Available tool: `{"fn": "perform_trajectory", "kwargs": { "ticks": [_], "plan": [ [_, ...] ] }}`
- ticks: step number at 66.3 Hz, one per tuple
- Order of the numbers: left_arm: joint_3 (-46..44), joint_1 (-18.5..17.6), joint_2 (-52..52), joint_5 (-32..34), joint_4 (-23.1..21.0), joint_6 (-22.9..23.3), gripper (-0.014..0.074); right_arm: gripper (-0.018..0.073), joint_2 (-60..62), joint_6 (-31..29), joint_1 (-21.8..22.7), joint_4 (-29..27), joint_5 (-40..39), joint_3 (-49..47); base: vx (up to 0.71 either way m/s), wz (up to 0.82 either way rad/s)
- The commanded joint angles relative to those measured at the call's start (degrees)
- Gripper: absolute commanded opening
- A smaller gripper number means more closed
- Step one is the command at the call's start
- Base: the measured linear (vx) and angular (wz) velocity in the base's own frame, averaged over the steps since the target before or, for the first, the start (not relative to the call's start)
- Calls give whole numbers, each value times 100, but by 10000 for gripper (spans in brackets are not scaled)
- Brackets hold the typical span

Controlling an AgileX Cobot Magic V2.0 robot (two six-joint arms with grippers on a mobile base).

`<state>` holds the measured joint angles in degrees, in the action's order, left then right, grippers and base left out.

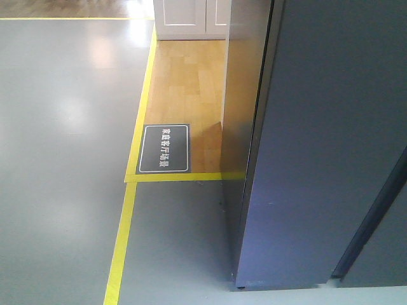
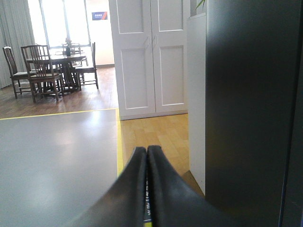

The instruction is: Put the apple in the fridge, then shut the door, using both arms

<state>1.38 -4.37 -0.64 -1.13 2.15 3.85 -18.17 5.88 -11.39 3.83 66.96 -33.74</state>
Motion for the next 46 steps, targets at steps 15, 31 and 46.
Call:
{"fn": "perform_trajectory", "kwargs": {
  "ticks": [15,31,46],
  "plan": [
    [-97,0,-90,389,-50,2,-6,-3,-58,-47,-6,50,-287,-132,0,0],
    [-97,0,-90,389,-50,2,-6,-3,250,-197,189,211,-1467,82,0,0],
    [-97,0,-90,389,-50,2,-6,-3,993,-1118,699,92,-3720,1309,0,0]
  ]
}}
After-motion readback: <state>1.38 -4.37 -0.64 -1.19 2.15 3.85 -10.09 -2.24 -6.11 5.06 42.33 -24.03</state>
